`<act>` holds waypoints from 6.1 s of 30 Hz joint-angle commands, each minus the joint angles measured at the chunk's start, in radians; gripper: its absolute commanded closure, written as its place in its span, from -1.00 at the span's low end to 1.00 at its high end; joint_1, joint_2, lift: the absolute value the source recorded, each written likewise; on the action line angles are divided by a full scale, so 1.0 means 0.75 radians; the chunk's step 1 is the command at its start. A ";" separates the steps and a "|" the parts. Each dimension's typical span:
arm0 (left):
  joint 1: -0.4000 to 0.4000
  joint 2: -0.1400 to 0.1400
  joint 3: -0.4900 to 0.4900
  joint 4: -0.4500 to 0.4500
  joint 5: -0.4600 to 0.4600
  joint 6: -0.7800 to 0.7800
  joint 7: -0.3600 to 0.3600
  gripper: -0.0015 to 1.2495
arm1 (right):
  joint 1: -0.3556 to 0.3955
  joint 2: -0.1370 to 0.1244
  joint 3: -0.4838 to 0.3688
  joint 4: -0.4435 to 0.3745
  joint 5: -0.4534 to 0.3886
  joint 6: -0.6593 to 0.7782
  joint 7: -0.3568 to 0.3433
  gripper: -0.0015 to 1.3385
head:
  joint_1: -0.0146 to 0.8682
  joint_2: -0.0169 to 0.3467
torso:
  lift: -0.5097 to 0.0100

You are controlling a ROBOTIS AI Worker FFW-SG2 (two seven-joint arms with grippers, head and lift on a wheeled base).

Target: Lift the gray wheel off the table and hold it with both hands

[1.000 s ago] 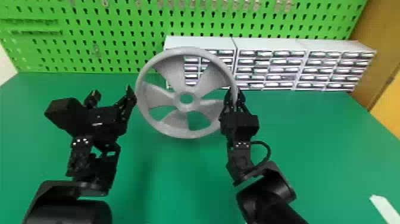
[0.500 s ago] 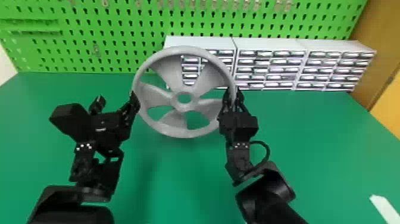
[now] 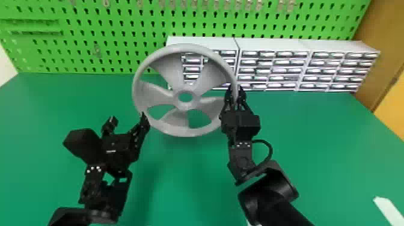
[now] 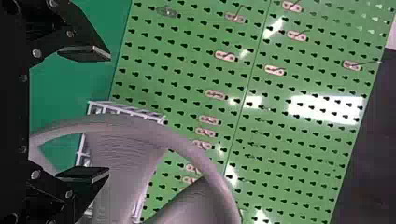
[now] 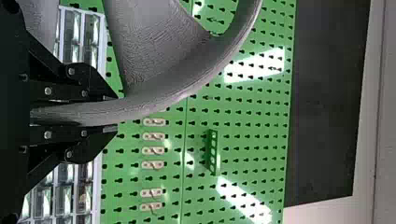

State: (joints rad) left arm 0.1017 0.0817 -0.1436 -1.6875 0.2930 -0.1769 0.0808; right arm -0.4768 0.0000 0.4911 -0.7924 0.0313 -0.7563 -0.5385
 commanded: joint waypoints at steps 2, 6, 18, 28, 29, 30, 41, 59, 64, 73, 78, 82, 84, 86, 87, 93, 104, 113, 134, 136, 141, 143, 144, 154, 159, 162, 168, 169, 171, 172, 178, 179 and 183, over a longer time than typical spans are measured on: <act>0.008 0.020 -0.044 0.072 0.039 -0.075 0.001 -0.37 | 0.000 0.001 0.000 -0.009 0.016 0.000 -0.002 0.95 | 0.64 -0.82 | 0.59; 0.001 0.020 -0.048 0.102 0.039 -0.096 0.001 -0.37 | 0.000 0.001 -0.002 -0.025 0.050 0.000 -0.022 0.95 | 0.64 -0.82 | 0.59; -0.082 0.022 -0.017 0.225 0.041 -0.171 0.001 -0.37 | 0.014 0.001 0.008 -0.066 0.079 0.000 -0.049 0.95 | 0.64 -0.82 | 0.59; -0.154 0.024 -0.015 0.315 0.055 -0.208 -0.020 -0.37 | 0.016 0.001 0.028 -0.081 0.077 0.000 -0.049 0.95 | 0.64 -0.82 | 0.59; -0.164 0.022 -0.015 0.325 0.059 -0.208 -0.026 -0.37 | 0.016 0.001 0.030 -0.083 0.075 0.000 -0.049 0.95 | 0.64 -0.82 | 0.59; -0.174 0.022 -0.019 0.338 0.065 -0.208 -0.036 -0.37 | 0.016 0.001 0.034 -0.083 0.075 0.000 -0.049 0.95 | 0.64 -0.82 | 0.59; -0.260 0.022 -0.074 0.464 0.106 -0.278 -0.042 -0.37 | 0.016 0.001 0.053 -0.091 0.067 0.000 -0.049 0.95 | 0.64 -0.82 | 0.59; -0.322 0.020 -0.103 0.540 0.110 -0.323 -0.042 -0.37 | 0.014 0.001 0.057 -0.097 0.061 0.000 -0.049 0.95 | 0.64 -0.82 | 0.59; -0.318 0.020 -0.105 0.540 0.112 -0.327 -0.042 -0.30 | 0.014 0.001 0.057 -0.097 0.059 0.000 -0.049 0.95 | 0.64 -0.82 | 0.59; -0.303 0.020 -0.132 0.540 0.157 -0.325 0.037 0.16 | 0.014 0.001 0.055 -0.097 0.052 0.008 -0.049 0.95 | 0.64 -0.82 | 0.59; -0.297 0.022 -0.152 0.532 0.162 -0.323 0.095 0.36 | 0.014 0.001 0.045 -0.097 0.050 0.010 -0.049 0.95 | 0.64 -0.82 | 0.59; -0.287 0.020 -0.183 0.505 0.164 -0.325 0.201 0.45 | 0.012 0.001 0.045 -0.097 0.050 0.010 -0.049 0.95 | 0.64 -0.82 | 0.59; -0.285 0.022 -0.199 0.495 0.162 -0.323 0.240 0.50 | 0.012 0.001 0.045 -0.097 0.050 0.012 -0.049 0.95 | 0.64 -0.82 | 0.59; -0.283 0.020 -0.203 0.489 0.151 -0.325 0.256 0.53 | 0.012 0.001 0.045 -0.095 0.050 0.012 -0.049 0.95 | 0.64 -0.82 | 0.59; -0.283 0.020 -0.203 0.485 0.149 -0.325 0.258 0.55 | 0.012 0.001 0.045 -0.095 0.050 0.014 -0.049 0.95 | 0.64 -0.82 | 0.59; -0.287 0.020 -0.207 0.475 0.137 -0.325 0.293 0.58 | 0.012 0.001 0.049 -0.095 0.056 0.010 -0.049 0.95 | 0.64 -0.82 | 0.59; -0.297 0.020 -0.214 0.473 0.149 -0.329 0.318 0.58 | 0.014 0.001 0.055 -0.093 0.056 0.008 -0.049 0.95 | 0.64 -0.82 | 0.59; -0.314 0.018 -0.220 0.475 0.139 -0.335 0.369 0.58 | 0.014 0.001 0.059 -0.093 0.056 0.008 -0.049 0.95 | 0.64 -0.82 | 0.59; -0.309 0.020 -0.224 0.475 0.141 -0.335 0.385 0.58 | 0.016 0.001 0.051 -0.093 0.054 0.010 -0.049 0.95 | 0.64 -0.82 | 0.59; -0.309 0.020 -0.224 0.475 0.141 -0.335 0.385 0.58 | 0.016 0.001 0.053 -0.093 0.054 0.010 -0.049 0.95 | 0.64 -0.82 | 0.59; -0.307 0.020 -0.220 0.475 0.139 -0.335 0.385 0.58 | 0.020 0.001 0.053 -0.091 0.054 0.012 -0.049 0.95 | 0.64 -0.82 | 0.59; -0.307 0.020 -0.220 0.475 0.141 -0.335 0.385 0.58 | 0.024 0.001 0.053 -0.087 0.052 0.014 -0.049 0.95 | 0.64 -0.82 | 0.59; -0.307 0.020 -0.218 0.475 0.141 -0.333 0.385 0.58 | 0.026 0.001 0.053 -0.087 0.052 0.014 -0.049 0.95 | 0.64 -0.82 | 0.59; -0.301 0.020 -0.218 0.475 0.141 -0.333 0.385 0.58 | 0.028 0.001 0.053 -0.085 0.052 0.029 -0.049 0.95 | 0.64 -0.82 | 0.59; -0.299 0.020 -0.216 0.475 0.145 -0.331 0.385 0.58 | 0.030 0.001 0.053 -0.085 0.052 0.039 -0.049 0.95 | 0.64 -0.82 | 0.59; -0.297 0.022 -0.216 0.475 0.149 -0.325 0.385 0.58 | 0.032 0.001 0.053 -0.085 0.052 0.045 -0.049 0.96 | 0.64 -0.82 | 0.59; -0.299 0.022 -0.216 0.473 0.153 -0.312 0.385 0.58 | 0.032 0.001 0.059 -0.085 0.046 0.061 -0.049 0.95 | 0.64 -0.82 | 0.59; -0.299 0.022 -0.216 0.471 0.153 -0.312 0.385 0.58 | 0.032 0.001 0.059 -0.085 0.046 0.061 -0.049 0.96 | 0.64 -0.82 | 0.59; -0.299 0.022 -0.216 0.469 0.153 -0.302 0.379 0.58 | 0.032 0.001 0.061 -0.085 0.046 0.063 -0.049 0.96 | 0.64 -0.82 | 0.59; -0.299 0.022 -0.214 0.467 0.153 -0.300 0.377 0.58 | 0.032 0.001 0.061 -0.085 0.046 0.065 -0.049 0.96 | 0.64 -0.82 | 0.59; -0.299 0.022 -0.209 0.462 0.151 -0.296 0.377 0.58 | 0.032 0.001 0.063 -0.087 0.044 0.070 -0.049 0.96 | 0.64 -0.82 | 0.59; -0.299 0.022 -0.209 0.462 0.149 -0.296 0.377 0.58 | 0.032 0.001 0.065 -0.085 0.044 0.070 -0.049 0.96 | 0.64 -0.82 | 0.59; -0.299 0.022 -0.207 0.460 0.147 -0.296 0.377 0.58 | 0.032 0.001 0.065 -0.087 0.044 0.070 -0.049 0.96 | 0.64 -0.82 | 0.59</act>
State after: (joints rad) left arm -0.1227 0.0983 -0.3000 -1.3403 0.4052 -0.3989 0.3632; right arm -0.4525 0.0000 0.5393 -0.8566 0.0645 -0.7040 -0.5753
